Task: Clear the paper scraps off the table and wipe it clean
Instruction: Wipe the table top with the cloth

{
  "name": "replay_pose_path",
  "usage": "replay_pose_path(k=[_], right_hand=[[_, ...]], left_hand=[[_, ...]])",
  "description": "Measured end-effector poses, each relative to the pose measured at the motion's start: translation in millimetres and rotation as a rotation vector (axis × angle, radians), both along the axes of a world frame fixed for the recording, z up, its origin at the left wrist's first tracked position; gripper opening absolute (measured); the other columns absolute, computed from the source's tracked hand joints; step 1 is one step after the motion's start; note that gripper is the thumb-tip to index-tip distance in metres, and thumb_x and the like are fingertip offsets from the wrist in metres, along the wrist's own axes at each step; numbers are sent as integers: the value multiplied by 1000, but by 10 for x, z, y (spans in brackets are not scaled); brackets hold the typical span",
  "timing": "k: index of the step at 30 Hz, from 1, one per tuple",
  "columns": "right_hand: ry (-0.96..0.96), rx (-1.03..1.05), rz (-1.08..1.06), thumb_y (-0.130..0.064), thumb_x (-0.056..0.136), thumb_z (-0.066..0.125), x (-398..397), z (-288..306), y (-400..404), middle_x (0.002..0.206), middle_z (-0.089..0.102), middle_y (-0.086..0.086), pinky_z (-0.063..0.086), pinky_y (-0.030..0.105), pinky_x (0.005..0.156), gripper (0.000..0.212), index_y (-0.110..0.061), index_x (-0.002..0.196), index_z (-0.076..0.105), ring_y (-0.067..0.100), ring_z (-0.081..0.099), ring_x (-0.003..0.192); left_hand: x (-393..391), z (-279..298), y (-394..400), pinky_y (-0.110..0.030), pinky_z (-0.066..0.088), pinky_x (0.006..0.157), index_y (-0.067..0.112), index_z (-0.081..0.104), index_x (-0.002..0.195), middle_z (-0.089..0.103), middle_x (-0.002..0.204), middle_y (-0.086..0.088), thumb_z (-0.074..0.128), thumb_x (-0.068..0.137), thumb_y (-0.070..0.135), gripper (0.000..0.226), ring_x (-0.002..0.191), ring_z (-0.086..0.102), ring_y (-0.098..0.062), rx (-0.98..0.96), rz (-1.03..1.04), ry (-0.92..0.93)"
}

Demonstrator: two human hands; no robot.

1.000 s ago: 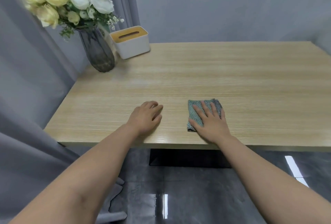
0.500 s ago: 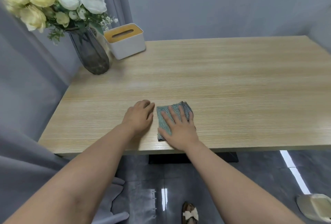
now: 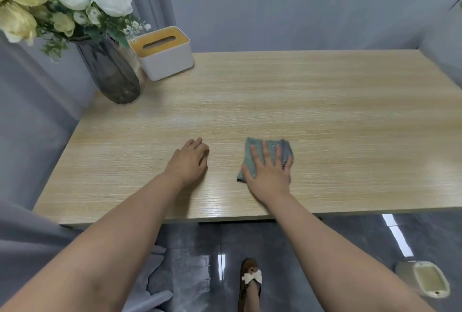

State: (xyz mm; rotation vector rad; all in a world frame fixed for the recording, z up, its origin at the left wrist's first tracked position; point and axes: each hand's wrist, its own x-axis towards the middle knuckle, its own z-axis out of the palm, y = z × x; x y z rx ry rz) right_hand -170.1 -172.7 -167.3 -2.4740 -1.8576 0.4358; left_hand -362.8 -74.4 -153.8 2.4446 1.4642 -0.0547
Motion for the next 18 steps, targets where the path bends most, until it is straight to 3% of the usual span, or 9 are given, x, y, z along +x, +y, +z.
replay_pose_path(k=[4, 8, 13, 18], right_hand=[[-2, -9, 184, -60, 95, 9, -279, 1, 144, 156, -21, -5, -19, 55, 111, 62, -36, 148, -12, 28, -27, 141], [40, -14, 264, -64, 94, 11, -120, 10, 170, 156, -19, -10, -20, 47, 113, 62, -40, 147, -10, 19, -26, 141], [40, -44, 110, -64, 93, 10, 416, 35, 164, 156, -20, -10, -15, 47, 115, 63, -39, 147, -11, 18, -23, 143], [44, -77, -46, -65, 92, 8, 781, 63, 172, 155, -22, -8, -15, 50, 114, 64, -38, 147, -12, 20, -24, 142]], left_hand=[[4, 41, 83, -37, 33, 107, 18, 41, 136, 39, 145, -4, 43, 96, 26, 41, 134, 32, -25, 33, -27, 7], [36, 106, 139, -41, 42, 99, 19, 26, 146, 36, 144, -2, 40, 96, 34, 53, 131, 31, -25, 41, -20, 147], [90, 144, 163, -40, 47, 90, 20, 44, 133, 37, 138, -1, 40, 96, 32, 39, 126, 34, -23, 45, -15, 160], [117, 126, 213, -43, 38, 103, 13, 47, 128, 25, 152, -2, 45, 96, 26, 35, 139, 25, -18, -14, -34, 79]])
